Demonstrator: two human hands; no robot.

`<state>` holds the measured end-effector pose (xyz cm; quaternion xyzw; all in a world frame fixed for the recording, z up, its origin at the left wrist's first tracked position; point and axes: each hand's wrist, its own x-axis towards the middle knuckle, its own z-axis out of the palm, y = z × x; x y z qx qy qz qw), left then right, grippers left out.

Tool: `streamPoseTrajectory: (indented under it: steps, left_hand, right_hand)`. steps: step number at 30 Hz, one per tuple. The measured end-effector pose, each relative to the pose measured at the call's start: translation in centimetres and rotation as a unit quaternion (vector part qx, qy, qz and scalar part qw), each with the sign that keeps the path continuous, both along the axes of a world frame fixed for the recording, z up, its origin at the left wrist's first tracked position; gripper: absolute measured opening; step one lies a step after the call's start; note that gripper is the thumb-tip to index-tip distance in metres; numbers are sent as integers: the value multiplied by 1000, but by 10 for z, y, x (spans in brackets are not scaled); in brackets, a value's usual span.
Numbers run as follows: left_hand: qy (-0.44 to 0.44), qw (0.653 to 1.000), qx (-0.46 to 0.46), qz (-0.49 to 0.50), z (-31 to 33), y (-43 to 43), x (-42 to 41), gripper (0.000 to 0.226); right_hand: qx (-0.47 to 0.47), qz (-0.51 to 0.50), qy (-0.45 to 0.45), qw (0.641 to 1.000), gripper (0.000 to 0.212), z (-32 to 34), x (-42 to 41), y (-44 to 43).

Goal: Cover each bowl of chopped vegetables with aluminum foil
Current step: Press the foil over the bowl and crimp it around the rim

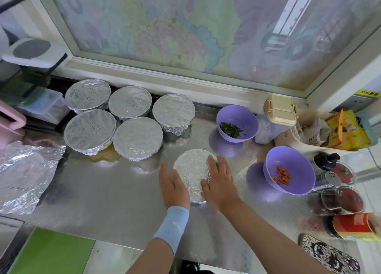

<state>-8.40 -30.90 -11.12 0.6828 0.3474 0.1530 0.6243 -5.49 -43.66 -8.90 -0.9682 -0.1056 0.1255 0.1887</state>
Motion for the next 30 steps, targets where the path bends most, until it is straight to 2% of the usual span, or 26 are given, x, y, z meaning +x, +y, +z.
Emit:
streamPoseTrajectory:
  steps: [2, 5, 9, 12, 14, 17, 19, 21, 23, 26, 28, 30]
  left_hand:
    - [8, 999, -25, 38, 1, -17, -11, 52]
    - [9, 997, -59, 45, 2, -31, -12, 45]
    - [31, 994, -97, 35, 0, -15, 9, 40]
    - [23, 992, -118, -33, 1, 2, 18, 39]
    - [15, 994, -100, -53, 0, 11, 21, 40]
    - [13, 999, -36, 1, -2, 4, 13, 45]
    - [5, 999, -24, 33, -1, -15, 1, 56]
    - [-5, 998, -42, 45, -3, -32, -8, 65]
    - [-11, 997, -49, 64, -6, -37, -4, 69]
    - [2, 994, -66, 82, 0, -27, 13, 58]
    - [-3, 993, -97, 61, 5, -14, 23, 43]
    - [-14, 990, -138, 26, 9, 4, 31, 39]
  right_hand:
    - [23, 14, 16, 1000, 79, -2, 3, -1]
    - [42, 12, 19, 999, 80, -2, 0, 2]
    - [41, -37, 29, 998, 83, 3, -10, 8]
    - [-2, -68, 19, 998, 82, 4, -17, 9]
    - [-81, -65, -29, 994, 80, 3, -13, 9]
    - [-133, -37, -52, 989, 83, 6, 7, 5]
    - [-101, 22, -39, 994, 85, 6, 23, 3]
    - [-56, 80, -5, 995, 78, 4, 32, 2]
    - [-23, 84, 9, 996, 74, 1, 33, 1]
    - [16, 48, 15, 999, 75, -1, 27, 1]
    - [27, 25, 27, 999, 76, 0, 22, 4]
    - [12, 5, 32, 999, 76, 1, 17, 7]
